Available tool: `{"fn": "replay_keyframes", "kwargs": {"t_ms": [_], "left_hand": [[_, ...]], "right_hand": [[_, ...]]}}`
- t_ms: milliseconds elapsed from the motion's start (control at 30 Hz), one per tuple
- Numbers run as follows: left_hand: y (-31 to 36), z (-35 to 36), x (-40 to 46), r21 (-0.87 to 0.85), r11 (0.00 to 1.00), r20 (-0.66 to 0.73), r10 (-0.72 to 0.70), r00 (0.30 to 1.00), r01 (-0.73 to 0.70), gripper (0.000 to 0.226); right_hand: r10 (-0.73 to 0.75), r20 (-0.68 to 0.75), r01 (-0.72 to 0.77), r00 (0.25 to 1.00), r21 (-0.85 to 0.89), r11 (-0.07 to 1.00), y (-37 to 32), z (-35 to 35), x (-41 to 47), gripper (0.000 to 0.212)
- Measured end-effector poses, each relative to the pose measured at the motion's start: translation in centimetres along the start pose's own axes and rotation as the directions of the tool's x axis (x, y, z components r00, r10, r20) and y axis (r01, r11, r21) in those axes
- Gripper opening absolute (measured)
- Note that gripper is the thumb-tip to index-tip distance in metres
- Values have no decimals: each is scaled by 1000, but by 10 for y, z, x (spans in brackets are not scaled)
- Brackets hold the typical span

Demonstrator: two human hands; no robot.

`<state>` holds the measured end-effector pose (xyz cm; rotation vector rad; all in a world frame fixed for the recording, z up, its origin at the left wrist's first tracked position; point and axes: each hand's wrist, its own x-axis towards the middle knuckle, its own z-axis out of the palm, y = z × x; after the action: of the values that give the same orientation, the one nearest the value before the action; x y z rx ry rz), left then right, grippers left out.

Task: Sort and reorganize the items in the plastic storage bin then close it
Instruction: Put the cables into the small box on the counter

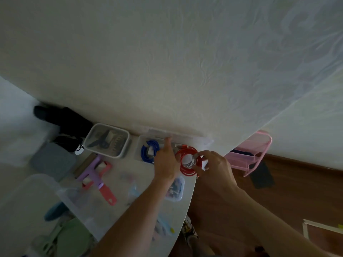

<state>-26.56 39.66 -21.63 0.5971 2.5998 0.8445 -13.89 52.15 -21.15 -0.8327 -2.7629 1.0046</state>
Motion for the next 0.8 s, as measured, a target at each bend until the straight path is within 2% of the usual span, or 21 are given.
{"fn": "replay_keyframes", "kwargs": {"t_ms": [67, 167, 233, 300, 367, 433, 500, 600, 633, 733, 800], "left_hand": [[-3, 1, -3, -57, 996, -5, 72, 997, -72, 50], [-13, 5, -5, -10, 988, 11, 157, 988, -157, 39], [-15, 5, -6, 45, 980, 4, 193, 981, -193, 36], [-15, 2, -9, 96, 965, 33, 242, 970, -244, 58], [-18, -2, -9, 145, 944, 129, 279, 952, -296, 86], [-20, -4, -7, 228, 912, 192, 301, 934, -341, 94], [-19, -7, -4, 298, 878, 190, 329, 925, -374, 95], [-23, -8, 0, 371, 828, 215, 362, 907, -419, 93], [-27, -8, 1, 402, 805, 220, 376, 900, -435, 94], [-36, -9, 0, 488, 737, 261, 387, 884, -467, 96], [-37, -9, 1, 521, 721, 283, 358, 890, -456, 100]], "right_hand": [[22, 10, -21, 1000, -11, 1000, 0, 4, 10, 29], [24, -45, -25, 999, -19, 999, -4, 7, 24, 23], [-10, -49, 5, 999, -89, 996, -6, 12, 30, 17], [-24, -29, 19, 999, -156, 988, -6, 13, 33, 13], [-30, -25, 25, 999, -158, 987, -7, 9, 33, 11], [-91, -34, 84, 995, -174, 981, -9, 4, 25, 10], [-168, 0, 161, 986, -288, 944, -10, 2, 14, 17], [-108, 82, 134, 991, -439, 888, -4, 5, 10, 13], [-70, 91, 104, 993, -441, 892, -2, 6, 11, 15], [55, 107, -18, 993, -319, 947, -1, 10, 16, 37], [78, 111, -43, 991, -287, 957, -1, 14, 18, 48]]}}
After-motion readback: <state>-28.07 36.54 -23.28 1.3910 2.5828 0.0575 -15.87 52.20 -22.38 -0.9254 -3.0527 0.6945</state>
